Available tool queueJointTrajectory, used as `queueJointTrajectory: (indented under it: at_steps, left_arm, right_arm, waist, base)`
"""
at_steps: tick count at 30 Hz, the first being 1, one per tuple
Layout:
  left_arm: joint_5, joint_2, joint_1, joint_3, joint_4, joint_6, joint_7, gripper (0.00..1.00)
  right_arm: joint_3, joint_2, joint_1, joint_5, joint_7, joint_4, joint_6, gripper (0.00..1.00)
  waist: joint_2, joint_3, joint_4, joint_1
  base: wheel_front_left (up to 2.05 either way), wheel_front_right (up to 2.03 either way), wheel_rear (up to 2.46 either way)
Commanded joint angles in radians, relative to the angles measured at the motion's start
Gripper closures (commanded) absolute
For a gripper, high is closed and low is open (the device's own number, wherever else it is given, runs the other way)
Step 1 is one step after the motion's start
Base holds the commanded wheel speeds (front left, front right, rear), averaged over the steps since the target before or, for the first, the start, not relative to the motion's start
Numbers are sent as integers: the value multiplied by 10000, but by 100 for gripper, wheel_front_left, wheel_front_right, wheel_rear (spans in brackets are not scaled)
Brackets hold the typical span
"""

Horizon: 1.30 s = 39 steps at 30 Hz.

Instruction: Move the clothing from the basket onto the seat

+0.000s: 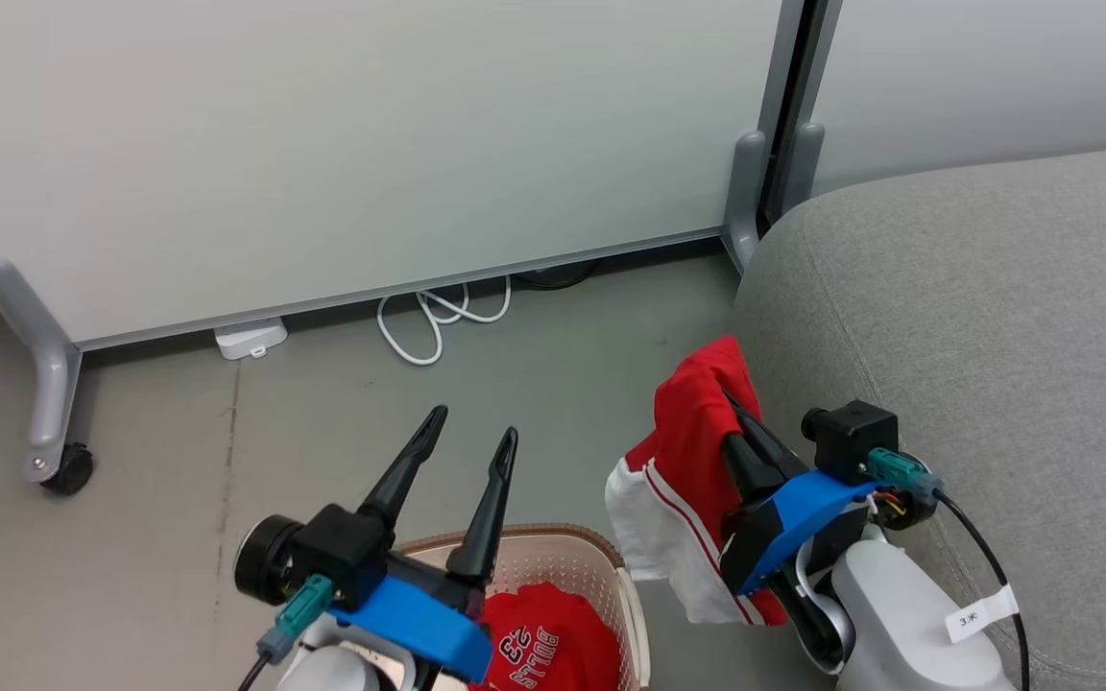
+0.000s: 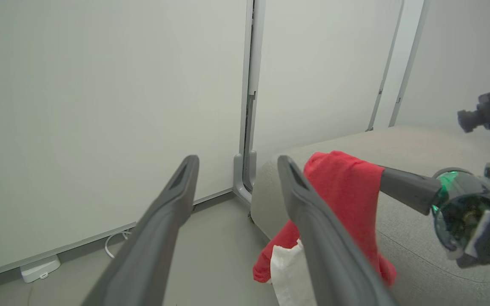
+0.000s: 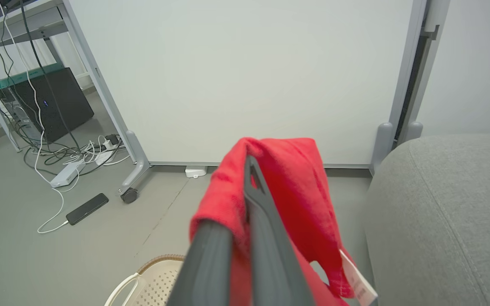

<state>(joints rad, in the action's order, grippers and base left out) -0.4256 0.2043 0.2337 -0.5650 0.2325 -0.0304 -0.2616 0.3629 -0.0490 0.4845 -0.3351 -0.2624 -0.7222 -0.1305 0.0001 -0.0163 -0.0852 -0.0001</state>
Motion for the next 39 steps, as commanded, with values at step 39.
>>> queueJointTrajectory:
  at_steps: [39]
  left_arm:
    - [2320,-878,-1790,3083,-364,-904,-47,0]
  right_arm:
    - [-274,-25,-1179,556,367,2189,-5,100]
  waist:
    - [-1,-731,-2892,1]
  base:
    - [0,0,0]
